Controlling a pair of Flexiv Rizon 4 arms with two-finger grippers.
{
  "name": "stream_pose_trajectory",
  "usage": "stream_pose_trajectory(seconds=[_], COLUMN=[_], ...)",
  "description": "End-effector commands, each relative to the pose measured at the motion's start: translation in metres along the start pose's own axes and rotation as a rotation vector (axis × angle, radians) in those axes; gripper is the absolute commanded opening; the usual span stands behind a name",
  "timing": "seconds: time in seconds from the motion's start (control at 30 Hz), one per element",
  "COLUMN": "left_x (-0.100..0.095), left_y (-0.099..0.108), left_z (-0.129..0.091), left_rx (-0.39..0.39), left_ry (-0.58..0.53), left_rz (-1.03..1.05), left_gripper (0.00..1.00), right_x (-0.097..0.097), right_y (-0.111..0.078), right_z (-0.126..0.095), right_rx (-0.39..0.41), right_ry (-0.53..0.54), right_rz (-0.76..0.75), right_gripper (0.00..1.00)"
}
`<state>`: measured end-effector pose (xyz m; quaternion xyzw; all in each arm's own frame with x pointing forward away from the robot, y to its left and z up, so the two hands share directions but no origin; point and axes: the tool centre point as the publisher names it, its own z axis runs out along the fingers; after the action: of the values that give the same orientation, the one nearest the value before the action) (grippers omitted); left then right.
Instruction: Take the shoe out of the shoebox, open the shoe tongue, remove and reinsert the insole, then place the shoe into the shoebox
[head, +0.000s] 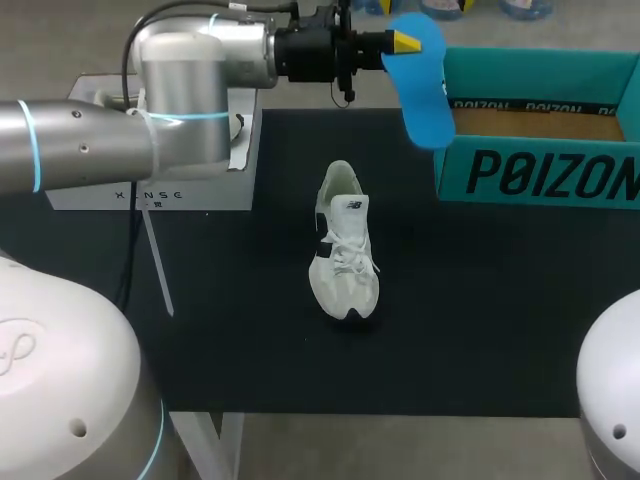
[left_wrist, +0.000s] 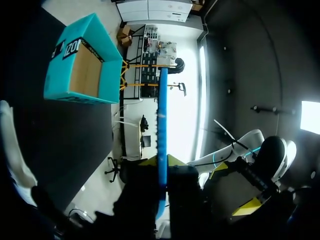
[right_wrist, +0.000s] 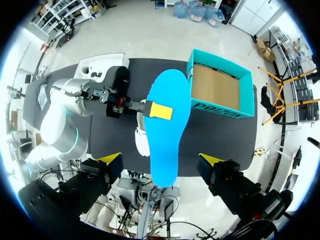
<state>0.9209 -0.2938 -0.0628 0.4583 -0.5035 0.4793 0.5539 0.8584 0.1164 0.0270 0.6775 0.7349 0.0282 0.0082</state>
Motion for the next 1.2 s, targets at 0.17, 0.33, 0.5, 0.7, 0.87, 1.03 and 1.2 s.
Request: stream_pose_trajectory(seconds=[0.17,0.33,0.5,0.7,0.87,1.03,1.2], left_x=[-0.001,0.000,0.002,0.001,-0.004,-0.005,0.000], left_y=[0.003,0.004,0.003,0.002,0.001,0.003,0.005], left_z=[0.000,-0.004,-0.009,-0.014,-0.012,-0.010,-0.013], left_rx=[-0.012,0.005,0.018,0.028,0.024,0.032,0.047], left_ry=[-0.012,-0.007,-0.003,-0.013,-0.008,0.009,0.009], left_rz=[0.009,0.009,0.010,0.005,-0.003,0.006,0.022], left_gripper=[0.00,0.00,0.00,0.00,0.00,0.00,0.00], right_x=[-0.010,-0.046,-0.076,-0.079,-0.079,-0.079,-0.102], right_y=[0.002,0.007,0.003,0.003,0.003,0.003,-0.005], right_z=[0.004,0.019,0.020,0.018,0.018,0.018,0.038], right_rx=[0.029,0.044,0.022,0.032,0.032,0.032,-0.046], right_ry=[0.091,0.369,0.584,0.582,0.582,0.582,0.856], right_rz=[0.026,0.036,-0.025,-0.053,-0.053,-0.053,0.150], right_gripper=[1.00,1.00,1.00,1.00,1.00,1.00,1.00])
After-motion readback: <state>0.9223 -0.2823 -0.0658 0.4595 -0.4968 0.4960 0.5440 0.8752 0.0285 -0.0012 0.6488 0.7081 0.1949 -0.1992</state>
